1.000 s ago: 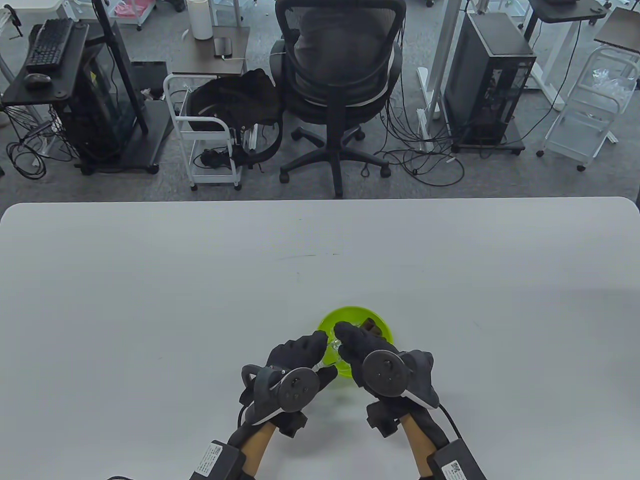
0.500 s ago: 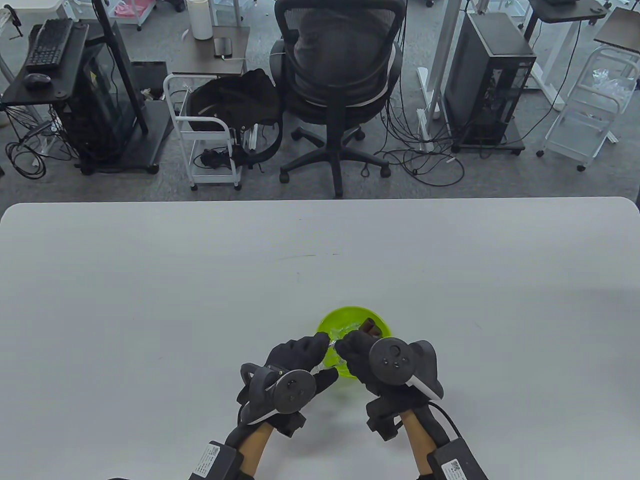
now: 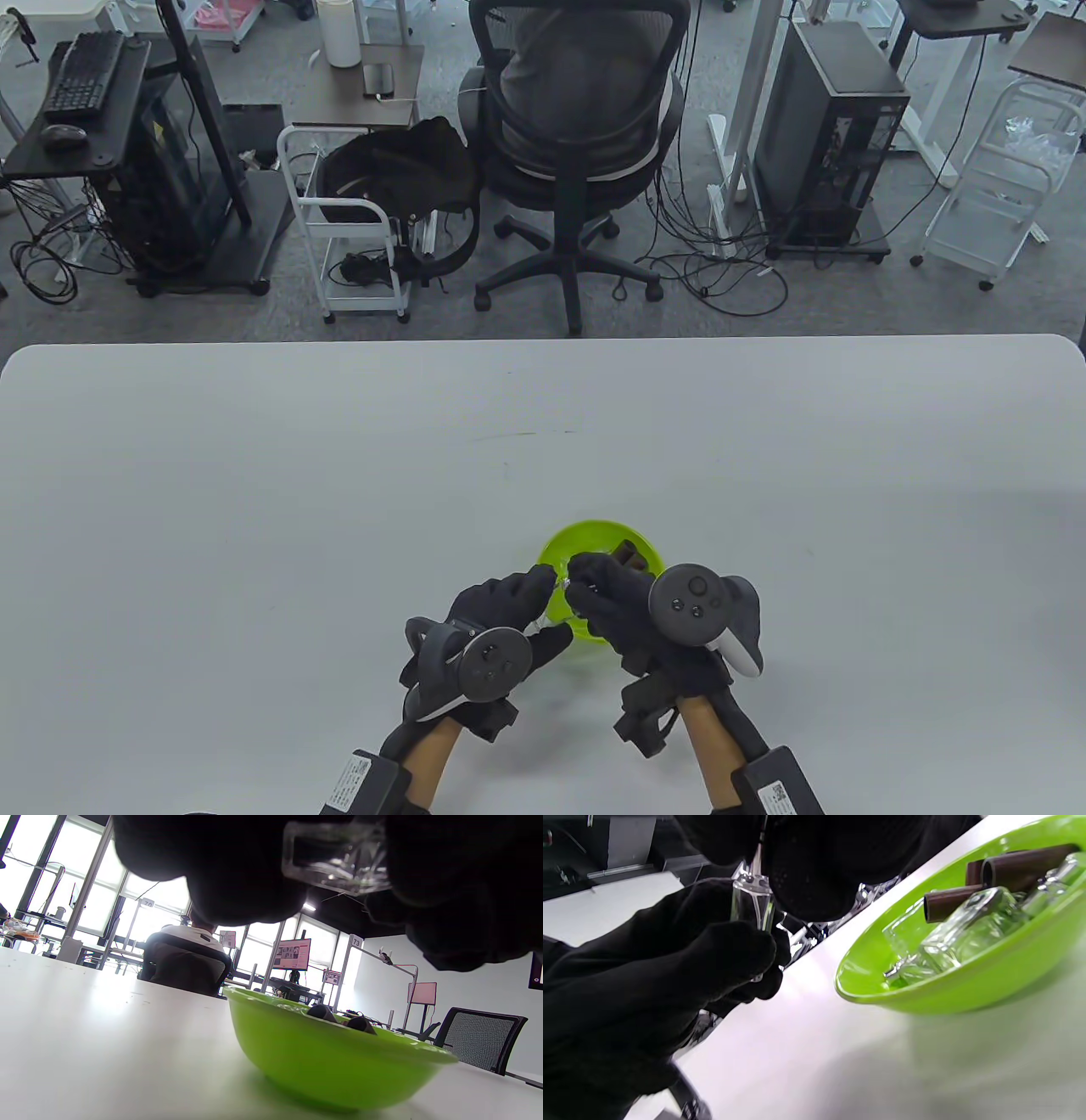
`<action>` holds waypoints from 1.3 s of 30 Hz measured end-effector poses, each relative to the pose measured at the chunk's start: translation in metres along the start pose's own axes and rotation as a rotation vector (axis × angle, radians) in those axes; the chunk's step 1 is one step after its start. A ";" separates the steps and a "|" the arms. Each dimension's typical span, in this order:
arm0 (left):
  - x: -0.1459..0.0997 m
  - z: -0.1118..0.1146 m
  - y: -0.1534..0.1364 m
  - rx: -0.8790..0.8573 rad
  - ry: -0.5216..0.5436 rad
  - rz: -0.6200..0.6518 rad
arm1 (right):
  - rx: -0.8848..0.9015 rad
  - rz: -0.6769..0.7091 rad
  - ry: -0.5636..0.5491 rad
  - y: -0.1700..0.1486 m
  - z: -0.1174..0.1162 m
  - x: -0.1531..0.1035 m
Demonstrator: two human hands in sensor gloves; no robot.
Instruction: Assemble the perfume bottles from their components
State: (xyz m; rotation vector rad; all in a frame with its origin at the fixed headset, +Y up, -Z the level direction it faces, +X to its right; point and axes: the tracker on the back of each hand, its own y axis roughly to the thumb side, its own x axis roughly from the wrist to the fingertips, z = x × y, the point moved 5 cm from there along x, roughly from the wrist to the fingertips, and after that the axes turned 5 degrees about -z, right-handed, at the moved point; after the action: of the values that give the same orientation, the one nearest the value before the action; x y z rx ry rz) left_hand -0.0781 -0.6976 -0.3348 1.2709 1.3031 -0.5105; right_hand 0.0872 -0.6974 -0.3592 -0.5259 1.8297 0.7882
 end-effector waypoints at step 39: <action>0.003 0.004 0.016 0.039 -0.028 0.044 | -0.285 0.011 -0.146 0.006 0.001 -0.006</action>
State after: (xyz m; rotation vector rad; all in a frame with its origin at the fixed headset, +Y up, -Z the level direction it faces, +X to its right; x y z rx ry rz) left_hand -0.0616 -0.6948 -0.3316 1.3175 1.2448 -0.5231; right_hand 0.0861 -0.6921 -0.3524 -0.6228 1.5967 1.0750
